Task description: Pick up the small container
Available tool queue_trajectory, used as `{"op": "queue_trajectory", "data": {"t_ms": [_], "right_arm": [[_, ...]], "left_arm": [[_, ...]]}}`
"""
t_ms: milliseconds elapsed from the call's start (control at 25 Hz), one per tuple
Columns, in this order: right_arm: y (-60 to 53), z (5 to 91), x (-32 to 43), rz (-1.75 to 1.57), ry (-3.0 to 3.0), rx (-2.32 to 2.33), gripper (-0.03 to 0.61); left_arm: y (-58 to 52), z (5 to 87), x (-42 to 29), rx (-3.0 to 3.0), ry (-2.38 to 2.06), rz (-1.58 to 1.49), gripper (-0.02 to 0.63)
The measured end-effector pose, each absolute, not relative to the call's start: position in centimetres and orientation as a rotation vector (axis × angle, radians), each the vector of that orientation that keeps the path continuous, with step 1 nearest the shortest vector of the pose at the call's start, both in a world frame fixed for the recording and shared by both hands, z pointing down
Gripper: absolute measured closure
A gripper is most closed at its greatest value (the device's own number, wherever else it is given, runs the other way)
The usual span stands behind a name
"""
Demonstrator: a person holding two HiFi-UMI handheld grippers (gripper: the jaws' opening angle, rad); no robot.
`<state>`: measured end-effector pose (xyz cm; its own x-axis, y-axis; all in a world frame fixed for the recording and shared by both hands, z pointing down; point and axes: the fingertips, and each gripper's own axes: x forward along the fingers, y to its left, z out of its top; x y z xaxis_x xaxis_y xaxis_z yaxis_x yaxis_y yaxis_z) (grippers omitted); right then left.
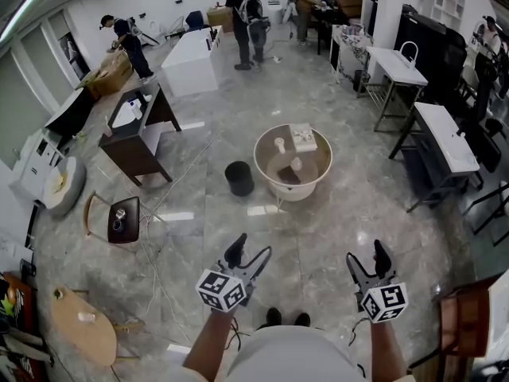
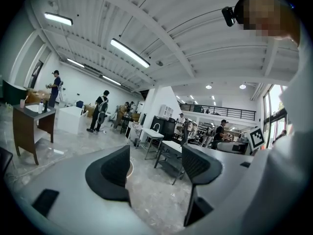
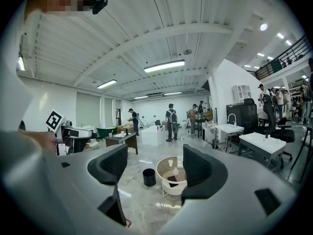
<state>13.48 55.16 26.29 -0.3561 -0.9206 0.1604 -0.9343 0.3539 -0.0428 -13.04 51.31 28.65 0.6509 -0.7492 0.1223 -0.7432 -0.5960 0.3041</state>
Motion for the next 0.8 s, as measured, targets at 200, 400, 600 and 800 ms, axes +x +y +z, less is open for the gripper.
{"op": "queue_trajectory", "data": {"t_ms": [200, 400, 600, 800], "right_arm": [[54.5, 26.4, 12.2, 0.196, -2.477, 1.725, 0.212], [53.9, 26.5, 10.6, 0.189, -2.454, 1.742, 0.209], [52.9, 26.9, 9.4, 0.177, -2.43, 1.761, 0.206], [51.8, 27.5, 8.9, 0.198, -2.421, 1.759, 0.206]], "left_arm": [[50.7, 29.1, -14.4, 2.535, -1.172, -0.02, 0.278], [49.9, 29.5, -16.2, 2.541, -1.148, -0.013, 0.265], [48.7, 29.8, -17.5, 2.554, -1.127, 0.002, 0.262], [47.2, 30.0, -17.9, 2.557, -1.12, 0.009, 0.262]]}}
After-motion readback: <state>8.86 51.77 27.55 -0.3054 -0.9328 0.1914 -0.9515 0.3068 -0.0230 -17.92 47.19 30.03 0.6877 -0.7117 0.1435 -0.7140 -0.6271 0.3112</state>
